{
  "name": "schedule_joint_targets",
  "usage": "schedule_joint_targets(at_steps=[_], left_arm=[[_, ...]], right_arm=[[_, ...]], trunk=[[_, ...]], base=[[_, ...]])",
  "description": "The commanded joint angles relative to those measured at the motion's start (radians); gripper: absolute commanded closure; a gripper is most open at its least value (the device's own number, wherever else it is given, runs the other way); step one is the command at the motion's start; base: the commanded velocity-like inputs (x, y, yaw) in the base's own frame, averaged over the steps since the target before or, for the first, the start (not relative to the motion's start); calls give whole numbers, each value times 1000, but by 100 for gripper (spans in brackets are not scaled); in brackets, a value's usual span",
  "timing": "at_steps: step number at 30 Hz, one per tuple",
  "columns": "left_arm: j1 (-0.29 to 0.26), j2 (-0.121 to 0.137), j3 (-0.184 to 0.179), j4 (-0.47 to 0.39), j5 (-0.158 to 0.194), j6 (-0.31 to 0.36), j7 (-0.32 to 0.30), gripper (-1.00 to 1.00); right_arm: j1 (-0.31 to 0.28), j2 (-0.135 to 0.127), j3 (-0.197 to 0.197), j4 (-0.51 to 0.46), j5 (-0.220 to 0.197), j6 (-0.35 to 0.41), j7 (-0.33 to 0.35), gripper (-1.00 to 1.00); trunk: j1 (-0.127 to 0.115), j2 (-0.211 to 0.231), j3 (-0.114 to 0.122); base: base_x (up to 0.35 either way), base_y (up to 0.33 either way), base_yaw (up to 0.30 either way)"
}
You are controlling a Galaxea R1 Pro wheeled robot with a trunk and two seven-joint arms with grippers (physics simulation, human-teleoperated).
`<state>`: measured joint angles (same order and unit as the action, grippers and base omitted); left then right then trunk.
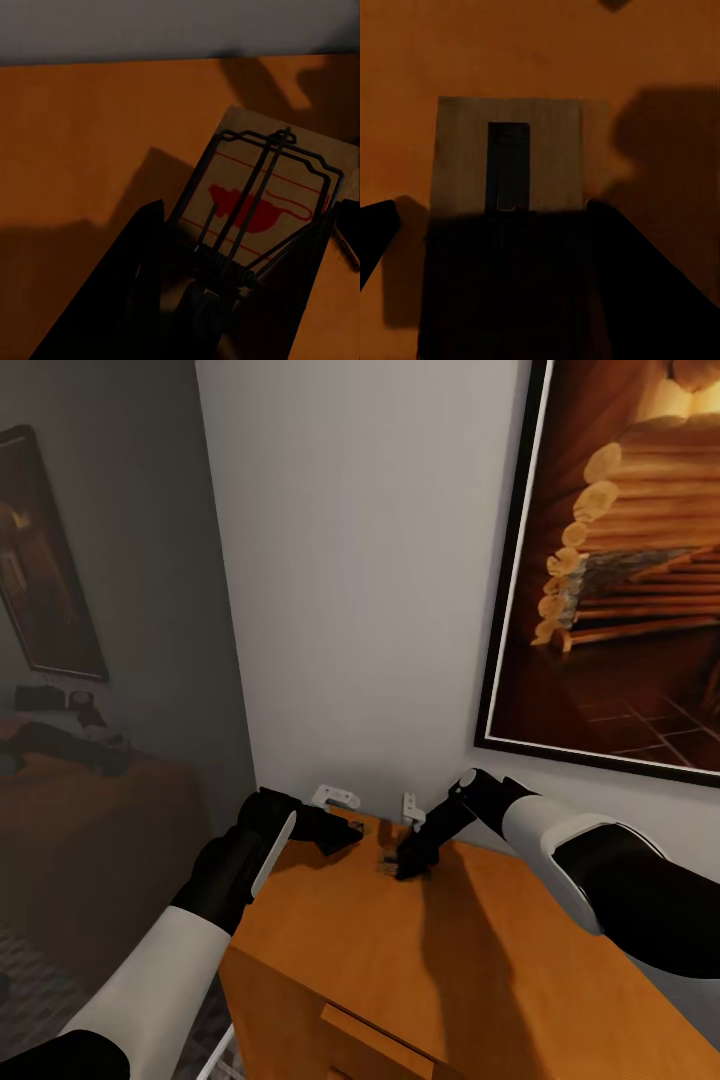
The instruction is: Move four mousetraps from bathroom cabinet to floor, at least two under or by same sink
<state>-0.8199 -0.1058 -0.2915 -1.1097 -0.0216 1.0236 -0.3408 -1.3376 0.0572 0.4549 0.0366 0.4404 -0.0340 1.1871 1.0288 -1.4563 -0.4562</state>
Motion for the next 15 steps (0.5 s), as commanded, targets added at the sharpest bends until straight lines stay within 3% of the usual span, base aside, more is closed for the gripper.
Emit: schedule_joint_targets(at_steps=[1,15], left_arm=[[-1,0,0,0,-3,4,-3,100],[-1,0,0,1,-3,4,-3,100]], right_arm=[[-2,0,14,3,8,-3,0,100],[-2,0,14,3,7,-3,3,100]], trunk=[[0,-1,-1],[0,-1,-1]], base=[[0,0,0],[0,0,0]])
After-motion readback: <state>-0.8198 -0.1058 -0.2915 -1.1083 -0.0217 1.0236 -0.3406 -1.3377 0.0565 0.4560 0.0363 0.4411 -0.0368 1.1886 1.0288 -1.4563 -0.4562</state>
